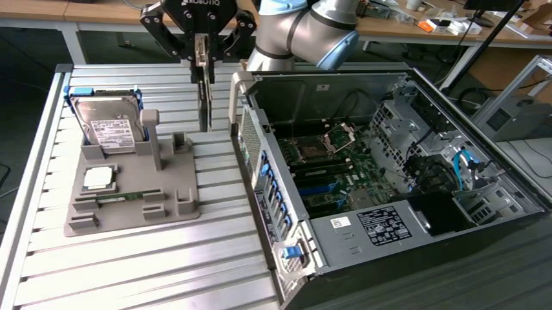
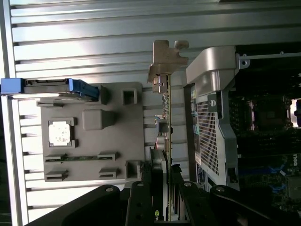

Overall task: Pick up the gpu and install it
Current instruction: 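Pick up the gpu and move the gpu toward the slot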

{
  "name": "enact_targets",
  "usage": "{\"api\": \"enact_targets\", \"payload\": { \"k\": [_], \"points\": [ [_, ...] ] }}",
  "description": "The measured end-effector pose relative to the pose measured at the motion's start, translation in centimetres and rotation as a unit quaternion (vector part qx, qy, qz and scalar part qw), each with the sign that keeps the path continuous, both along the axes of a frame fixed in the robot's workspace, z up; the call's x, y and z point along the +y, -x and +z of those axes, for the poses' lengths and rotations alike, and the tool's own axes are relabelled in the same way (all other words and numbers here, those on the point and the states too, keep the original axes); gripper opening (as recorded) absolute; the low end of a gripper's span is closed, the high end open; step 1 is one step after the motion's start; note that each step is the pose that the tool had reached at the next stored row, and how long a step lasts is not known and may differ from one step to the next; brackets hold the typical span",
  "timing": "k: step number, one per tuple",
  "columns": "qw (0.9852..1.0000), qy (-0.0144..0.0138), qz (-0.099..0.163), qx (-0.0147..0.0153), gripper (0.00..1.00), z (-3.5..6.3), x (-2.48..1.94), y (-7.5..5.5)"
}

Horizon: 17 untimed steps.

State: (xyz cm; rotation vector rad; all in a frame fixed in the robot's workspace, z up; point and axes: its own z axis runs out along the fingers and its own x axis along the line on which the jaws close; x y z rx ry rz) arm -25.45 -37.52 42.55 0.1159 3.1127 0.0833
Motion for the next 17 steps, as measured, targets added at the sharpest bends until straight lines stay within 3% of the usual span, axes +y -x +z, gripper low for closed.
{"api": "enact_targets", "payload": {
  "k": [17],
  "points": [
    [1.0000,-0.0001,0.000,0.0000,0.27,-0.01,0.00,-0.36]
  ]
}}
